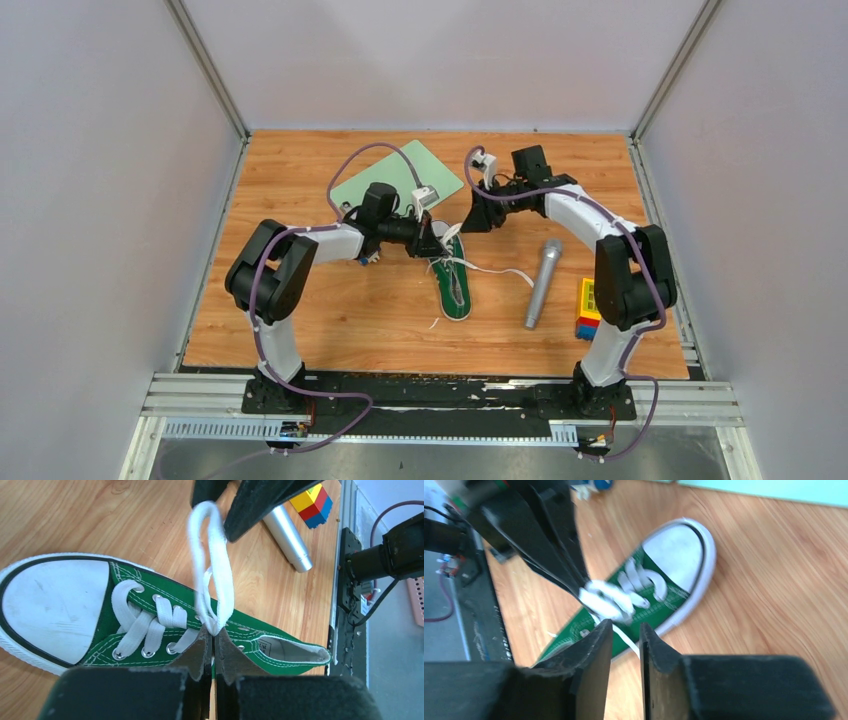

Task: Tie the shoes

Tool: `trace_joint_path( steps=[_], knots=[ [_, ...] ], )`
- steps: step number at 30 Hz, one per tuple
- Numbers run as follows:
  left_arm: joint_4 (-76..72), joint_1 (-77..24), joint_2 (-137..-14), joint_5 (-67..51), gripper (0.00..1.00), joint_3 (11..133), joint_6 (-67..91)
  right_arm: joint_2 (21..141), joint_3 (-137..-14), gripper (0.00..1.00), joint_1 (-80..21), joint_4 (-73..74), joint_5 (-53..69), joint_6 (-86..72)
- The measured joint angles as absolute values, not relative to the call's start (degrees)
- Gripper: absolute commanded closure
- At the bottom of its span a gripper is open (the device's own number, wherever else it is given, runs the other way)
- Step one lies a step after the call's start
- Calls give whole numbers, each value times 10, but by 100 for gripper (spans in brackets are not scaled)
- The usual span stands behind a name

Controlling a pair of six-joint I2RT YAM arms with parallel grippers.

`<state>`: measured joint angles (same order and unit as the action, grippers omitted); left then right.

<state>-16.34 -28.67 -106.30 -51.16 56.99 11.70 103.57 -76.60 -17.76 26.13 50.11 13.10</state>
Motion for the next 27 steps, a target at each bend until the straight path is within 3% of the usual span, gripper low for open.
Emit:
trace_joint_path(
  steps=[1,5,10,21,25,27],
  knots=[
    [-164,-287,-1063,-513,100,569,117,1033,-760,59,-171,271,494,149],
    [-161,-287,-1065,-526,100,568,109,1000,-714,51,-147,322,445,258],
    [-152,-287,-1075,-541,100,569,96,950,-639,48,-138,385,369,376],
    [-142,-287,-1082,-557,100,583,87,955,-606,48,-150,382,259,457],
    [-140,-287,-1082,-558,100,585,86,955,-573,56,-152,364,233,496],
    [-140,-287,-1082,-558,100,585,86,955,-557,70,-154,360,220,512]
  ],
)
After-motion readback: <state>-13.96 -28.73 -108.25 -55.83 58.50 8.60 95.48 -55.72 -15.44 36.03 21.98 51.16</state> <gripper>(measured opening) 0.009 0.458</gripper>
